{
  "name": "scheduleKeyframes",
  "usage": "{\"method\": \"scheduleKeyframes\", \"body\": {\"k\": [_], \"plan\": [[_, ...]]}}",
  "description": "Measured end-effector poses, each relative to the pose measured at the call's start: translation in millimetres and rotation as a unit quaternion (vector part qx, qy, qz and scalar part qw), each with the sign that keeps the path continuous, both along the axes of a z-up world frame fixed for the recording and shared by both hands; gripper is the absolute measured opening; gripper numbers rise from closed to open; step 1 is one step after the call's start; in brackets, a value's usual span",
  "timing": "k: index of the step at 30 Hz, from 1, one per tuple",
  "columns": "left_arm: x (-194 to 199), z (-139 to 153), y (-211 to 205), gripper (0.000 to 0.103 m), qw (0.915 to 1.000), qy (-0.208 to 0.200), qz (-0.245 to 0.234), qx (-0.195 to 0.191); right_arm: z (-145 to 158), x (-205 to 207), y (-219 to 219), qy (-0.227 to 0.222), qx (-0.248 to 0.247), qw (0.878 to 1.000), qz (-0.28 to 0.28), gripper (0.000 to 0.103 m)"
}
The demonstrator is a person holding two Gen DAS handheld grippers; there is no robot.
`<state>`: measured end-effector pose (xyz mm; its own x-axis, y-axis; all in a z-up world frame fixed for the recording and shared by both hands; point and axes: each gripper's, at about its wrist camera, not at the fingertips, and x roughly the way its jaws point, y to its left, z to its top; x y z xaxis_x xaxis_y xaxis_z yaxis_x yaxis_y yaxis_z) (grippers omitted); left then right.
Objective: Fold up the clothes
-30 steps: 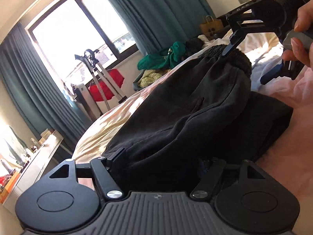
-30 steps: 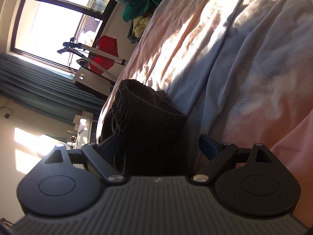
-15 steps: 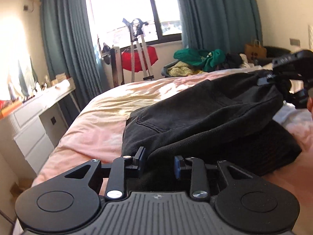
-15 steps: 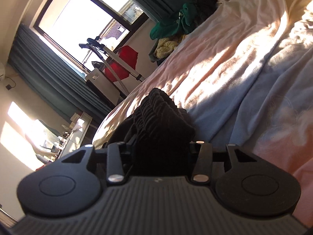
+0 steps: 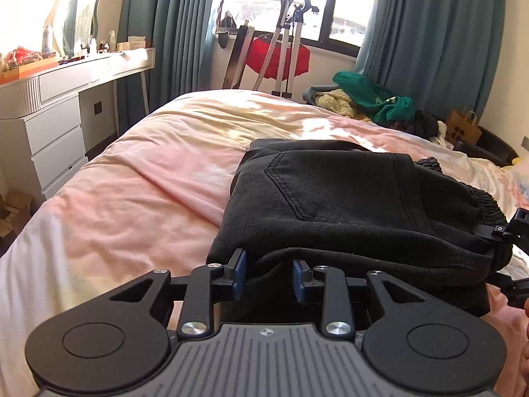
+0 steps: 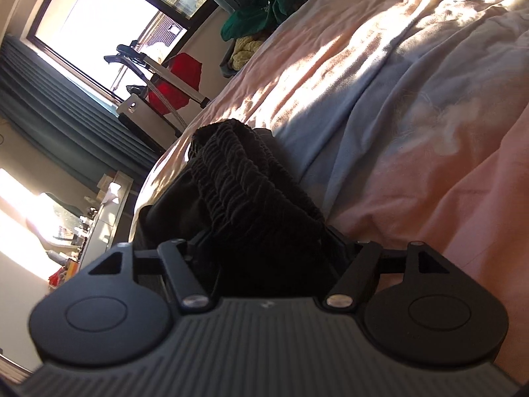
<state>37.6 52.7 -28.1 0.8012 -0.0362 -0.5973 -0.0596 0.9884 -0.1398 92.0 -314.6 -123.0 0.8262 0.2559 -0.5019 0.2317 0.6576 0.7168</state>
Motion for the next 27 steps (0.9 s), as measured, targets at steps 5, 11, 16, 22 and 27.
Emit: {"method": "scheduleKeyframes", "body": {"k": [5, 11, 16, 22, 27], "plan": [[1.2, -6.1, -1.5, 0.045, 0.9990, 0.017, 0.014, -0.039, -16.3, 10.8, 4.5, 0.027, 0.034, 0.998, 0.036, 0.090], [1.7, -6.4, -6.5, 0.048, 0.9994, 0.017, 0.016, -0.026, -20.7, 21.3, 15.1, 0.026, 0.023, 0.998, 0.054, 0.094], [0.1, -2.8, -11.0, 0.048, 0.9997, 0.016, 0.010, -0.018, -0.3, 12.2, 24.9, -0.022, -0.016, 0.998, 0.065, 0.057], [-8.4, 8.3, -12.2, 0.066, 0.9998, 0.012, 0.010, -0.013, 0.0, 11.9, 25.0, -0.010, -0.031, 0.998, 0.056, 0.050], [-34.4, 38.6, 0.0, 0.093, 0.9924, -0.079, -0.021, -0.093, 0.1, 13.2, 28.1, -0.007, -0.033, 0.998, 0.050, 0.050]]}}
